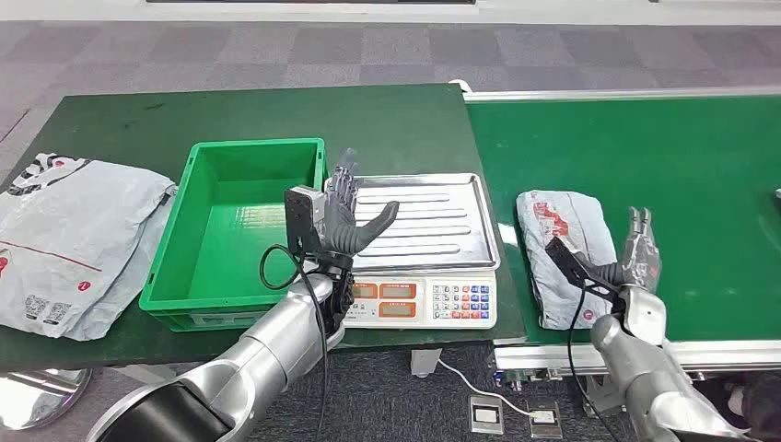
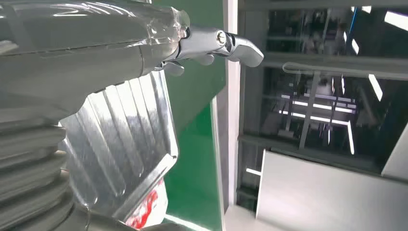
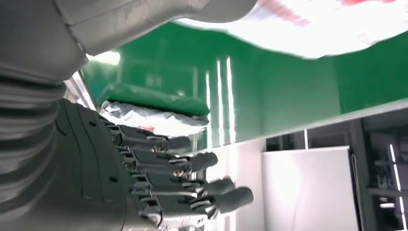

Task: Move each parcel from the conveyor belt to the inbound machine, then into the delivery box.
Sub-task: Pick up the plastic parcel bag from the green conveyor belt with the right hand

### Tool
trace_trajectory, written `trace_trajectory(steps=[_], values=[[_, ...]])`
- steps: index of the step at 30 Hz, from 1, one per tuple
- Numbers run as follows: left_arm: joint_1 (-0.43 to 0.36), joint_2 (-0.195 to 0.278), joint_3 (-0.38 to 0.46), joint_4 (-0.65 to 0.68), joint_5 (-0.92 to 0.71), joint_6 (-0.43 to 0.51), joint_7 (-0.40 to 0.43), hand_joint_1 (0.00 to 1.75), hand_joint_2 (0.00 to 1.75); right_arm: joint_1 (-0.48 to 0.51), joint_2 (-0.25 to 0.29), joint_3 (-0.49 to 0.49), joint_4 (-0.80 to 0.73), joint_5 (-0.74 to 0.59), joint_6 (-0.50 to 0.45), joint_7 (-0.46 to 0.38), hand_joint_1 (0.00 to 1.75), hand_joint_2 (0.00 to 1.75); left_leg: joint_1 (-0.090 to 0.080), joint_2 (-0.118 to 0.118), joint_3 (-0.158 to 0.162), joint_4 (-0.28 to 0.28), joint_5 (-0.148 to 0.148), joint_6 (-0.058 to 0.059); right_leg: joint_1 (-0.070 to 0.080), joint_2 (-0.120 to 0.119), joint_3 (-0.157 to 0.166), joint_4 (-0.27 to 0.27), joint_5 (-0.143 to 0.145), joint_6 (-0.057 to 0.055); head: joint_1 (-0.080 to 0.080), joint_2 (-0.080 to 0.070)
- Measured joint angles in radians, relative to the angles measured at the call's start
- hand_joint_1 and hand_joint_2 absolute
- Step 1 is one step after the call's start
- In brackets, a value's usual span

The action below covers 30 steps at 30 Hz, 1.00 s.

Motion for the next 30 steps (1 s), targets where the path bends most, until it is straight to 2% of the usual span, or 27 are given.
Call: trace_trajectory(steps=[5, 9, 15, 19, 26, 30], values=[[-0.002, -0.002, -0.018, 0.000, 0.002, 0.000, 0.000, 0.00, 1.75, 0.002, -0.005, -0.098, 0.060, -0.005, 0.075, 0.006, 0.00, 1.75, 0.000, 0.002, 0.000, 0.000, 0.000, 0.000, 0.000, 0.002, -0.001, 0.000, 0.000, 0.000, 0.000, 0.000], [-0.002, -0.003, -0.020, 0.000, 0.002, 0.000, 0.000, 0.00, 1.75, 0.004, -0.006, -0.148, 0.090, -0.006, 0.083, 0.013, 0.00, 1.75, 0.000, 0.003, 0.001, 0.000, 0.000, 0.000, 0.000, 0.002, -0.001, 0.000, 0.000, 0.000, 0.000, 0.000], [-0.002, -0.004, -0.020, 0.000, -0.007, 0.000, 0.000, 0.00, 1.75, 0.007, -0.012, -0.176, 0.109, 0.005, 0.102, 0.056, 0.00, 1.75, 0.000, 0.003, 0.001, 0.000, 0.000, 0.000, 0.000, 0.002, -0.001, 0.000, 0.000, 0.000, 0.000, 0.000], [-0.002, -0.003, -0.020, 0.000, -0.034, -0.001, 0.000, 0.00, 1.75, 0.028, -0.038, -0.200, 0.115, -0.017, 0.137, 0.088, 0.00, 1.75, 0.000, 0.001, 0.000, 0.000, 0.000, 0.000, 0.000, 0.001, -0.001, 0.000, 0.000, 0.000, 0.000, 0.000], [-0.002, -0.002, -0.020, 0.000, -0.057, -0.006, 0.000, 0.00, 1.75, 0.058, -0.063, -0.238, 0.122, -0.053, 0.194, 0.079, 0.00, 1.75, -0.001, 0.002, 0.000, 0.000, -0.001, 0.001, -0.001, 0.002, -0.001, 0.000, 0.000, 0.000, 0.000, 0.000], [-0.002, -0.002, -0.018, -0.001, -0.086, -0.013, 0.000, 0.00, 1.75, 0.058, -0.064, -0.250, 0.125, -0.071, 0.261, 0.055, 0.00, 1.75, -0.001, 0.002, 0.000, 0.000, -0.001, 0.001, -0.001, 0.002, -0.001, 0.000, 0.000, 0.000, 0.000, 0.000]])
